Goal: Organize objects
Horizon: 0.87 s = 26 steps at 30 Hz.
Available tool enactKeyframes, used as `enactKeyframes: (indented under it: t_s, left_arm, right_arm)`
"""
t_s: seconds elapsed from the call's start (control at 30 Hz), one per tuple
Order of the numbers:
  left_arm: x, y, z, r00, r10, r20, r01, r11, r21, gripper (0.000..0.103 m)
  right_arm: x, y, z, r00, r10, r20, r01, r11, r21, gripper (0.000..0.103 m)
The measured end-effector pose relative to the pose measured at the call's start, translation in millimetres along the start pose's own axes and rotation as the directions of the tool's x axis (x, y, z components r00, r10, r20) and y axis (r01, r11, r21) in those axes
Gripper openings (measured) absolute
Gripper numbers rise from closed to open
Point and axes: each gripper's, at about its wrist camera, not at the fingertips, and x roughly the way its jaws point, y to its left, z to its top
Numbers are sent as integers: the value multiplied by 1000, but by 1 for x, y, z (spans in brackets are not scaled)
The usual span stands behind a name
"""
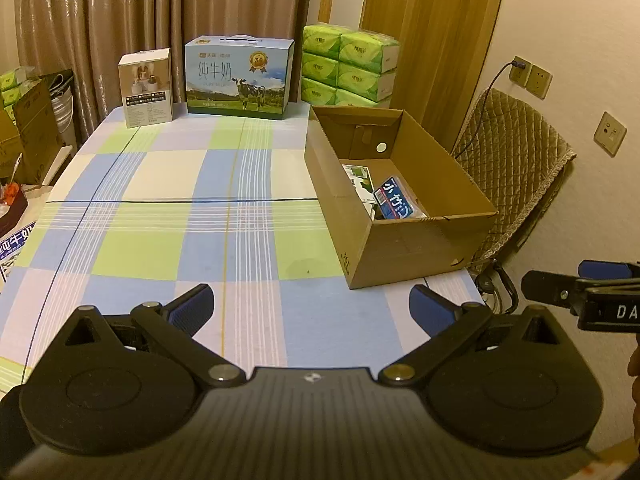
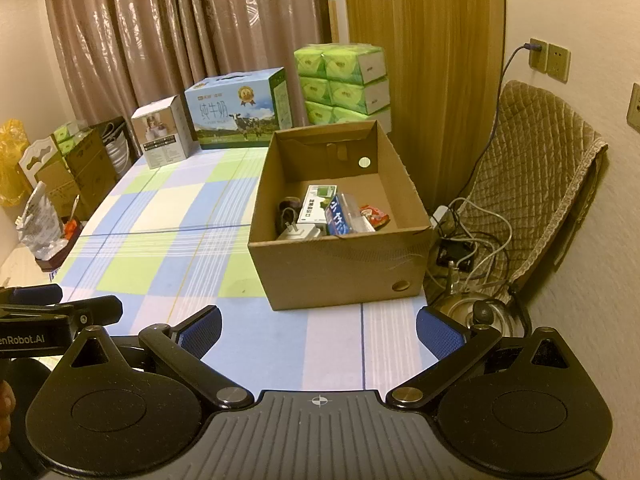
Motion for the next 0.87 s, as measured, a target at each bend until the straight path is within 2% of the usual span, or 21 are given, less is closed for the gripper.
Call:
enactKeyframes:
  t_s: [0.87]
  left_arm:
    - [1,1,-1,1000,2,4,-2,1000,-17,102]
  right_arm:
    - [4,2,1,1000,2,-6,-2,1000,1,101]
